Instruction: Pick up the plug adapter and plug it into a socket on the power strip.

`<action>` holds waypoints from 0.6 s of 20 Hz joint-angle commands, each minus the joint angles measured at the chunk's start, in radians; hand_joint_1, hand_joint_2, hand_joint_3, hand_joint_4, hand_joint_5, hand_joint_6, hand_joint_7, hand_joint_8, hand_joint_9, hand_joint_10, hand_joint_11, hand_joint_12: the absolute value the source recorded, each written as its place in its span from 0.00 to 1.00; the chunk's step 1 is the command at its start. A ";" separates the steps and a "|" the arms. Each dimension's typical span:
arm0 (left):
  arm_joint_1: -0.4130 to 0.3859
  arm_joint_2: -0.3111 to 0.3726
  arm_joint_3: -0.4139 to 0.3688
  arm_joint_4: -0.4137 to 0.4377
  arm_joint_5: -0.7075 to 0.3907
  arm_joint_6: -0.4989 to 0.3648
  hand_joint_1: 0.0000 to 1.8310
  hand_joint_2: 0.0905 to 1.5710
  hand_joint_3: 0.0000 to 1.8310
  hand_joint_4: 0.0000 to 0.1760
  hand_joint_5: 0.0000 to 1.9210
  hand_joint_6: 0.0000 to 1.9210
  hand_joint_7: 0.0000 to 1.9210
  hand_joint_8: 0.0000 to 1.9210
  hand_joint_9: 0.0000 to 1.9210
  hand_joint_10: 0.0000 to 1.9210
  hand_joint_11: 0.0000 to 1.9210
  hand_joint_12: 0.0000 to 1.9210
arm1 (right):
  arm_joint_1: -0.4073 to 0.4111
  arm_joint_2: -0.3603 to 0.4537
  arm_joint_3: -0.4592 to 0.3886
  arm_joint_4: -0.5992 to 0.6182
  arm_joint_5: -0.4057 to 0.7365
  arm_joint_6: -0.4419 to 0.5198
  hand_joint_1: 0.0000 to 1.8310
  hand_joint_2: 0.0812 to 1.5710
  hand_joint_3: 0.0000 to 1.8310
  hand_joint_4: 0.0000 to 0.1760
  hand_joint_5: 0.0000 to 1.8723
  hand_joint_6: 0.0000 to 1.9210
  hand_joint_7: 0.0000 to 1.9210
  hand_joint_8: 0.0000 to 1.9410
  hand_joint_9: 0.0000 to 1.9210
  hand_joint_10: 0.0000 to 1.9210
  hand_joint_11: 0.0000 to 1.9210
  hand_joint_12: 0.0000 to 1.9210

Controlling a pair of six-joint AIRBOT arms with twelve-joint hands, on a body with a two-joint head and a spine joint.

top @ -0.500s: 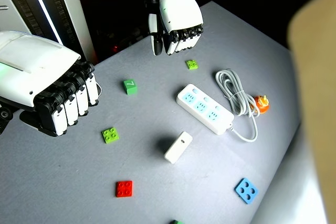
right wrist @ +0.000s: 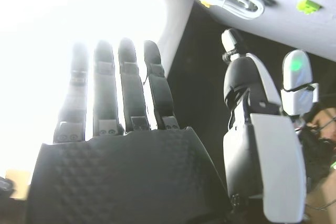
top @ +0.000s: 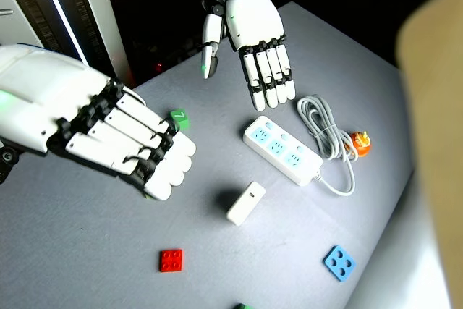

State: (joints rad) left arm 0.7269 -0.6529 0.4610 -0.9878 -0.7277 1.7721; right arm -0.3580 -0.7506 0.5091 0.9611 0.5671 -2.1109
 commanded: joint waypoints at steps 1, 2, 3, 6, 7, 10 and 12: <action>-0.009 0.002 0.002 0.025 -0.052 0.014 0.00 0.77 0.01 0.00 0.02 0.01 0.02 0.01 0.00 0.00 0.00 0.00 | 0.021 -0.004 0.008 -0.050 0.073 0.014 0.21 0.73 0.00 0.00 0.14 0.00 0.13 0.00 0.11 0.00 0.00 0.24; -0.008 0.001 0.002 0.006 -0.044 0.025 0.00 0.77 0.01 0.00 0.02 0.01 0.02 0.01 0.00 0.00 0.00 0.00 | 0.026 -0.013 0.018 -0.050 0.066 0.026 0.21 0.73 0.00 0.00 0.14 0.00 0.13 0.00 0.11 0.00 0.00 0.24; -0.008 0.001 0.002 -0.013 -0.036 0.038 0.00 0.77 0.01 0.00 0.01 0.00 0.02 0.01 0.00 0.00 0.00 0.00 | 0.031 -0.027 0.033 -0.050 0.058 0.040 0.30 0.71 0.00 0.00 0.14 0.00 0.13 0.00 0.12 0.00 0.00 0.26; -0.006 -0.044 0.022 -0.063 -0.023 0.052 0.00 0.77 0.00 0.00 0.00 0.00 0.00 0.00 0.00 0.00 0.00 0.00 | 0.055 -0.088 0.126 -0.050 0.011 0.168 0.49 0.68 0.00 0.00 0.10 0.00 0.08 0.00 0.08 0.00 0.00 0.24; -0.005 -0.060 0.029 -0.063 -0.028 0.054 0.00 0.77 0.00 0.00 0.00 0.00 0.00 0.00 0.00 0.00 0.00 0.00 | 0.065 -0.113 0.163 -0.050 -0.019 0.210 0.52 0.67 0.00 0.00 0.11 0.00 0.08 0.00 0.08 0.00 0.00 0.24; -0.004 -0.114 0.052 -0.063 -0.051 0.055 0.00 0.77 0.00 0.00 0.00 0.00 0.00 0.00 0.00 0.00 0.00 0.00 | 0.097 -0.209 0.289 -0.050 -0.119 0.292 0.56 0.65 0.00 0.00 0.10 0.00 0.07 0.00 0.05 0.00 0.00 0.20; 0.002 -0.139 0.071 -0.063 -0.051 0.059 0.00 0.77 0.00 0.00 0.01 0.00 0.01 0.00 0.00 0.00 0.00 0.00 | 0.118 -0.272 0.373 -0.049 -0.201 0.325 0.61 0.63 0.00 0.00 0.12 0.00 0.08 0.00 0.06 0.00 0.00 0.22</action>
State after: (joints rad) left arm 0.7307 -0.7959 0.5308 -1.0897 -0.7044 1.8294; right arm -0.2531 -1.0359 0.8940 0.9478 0.3244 -1.7908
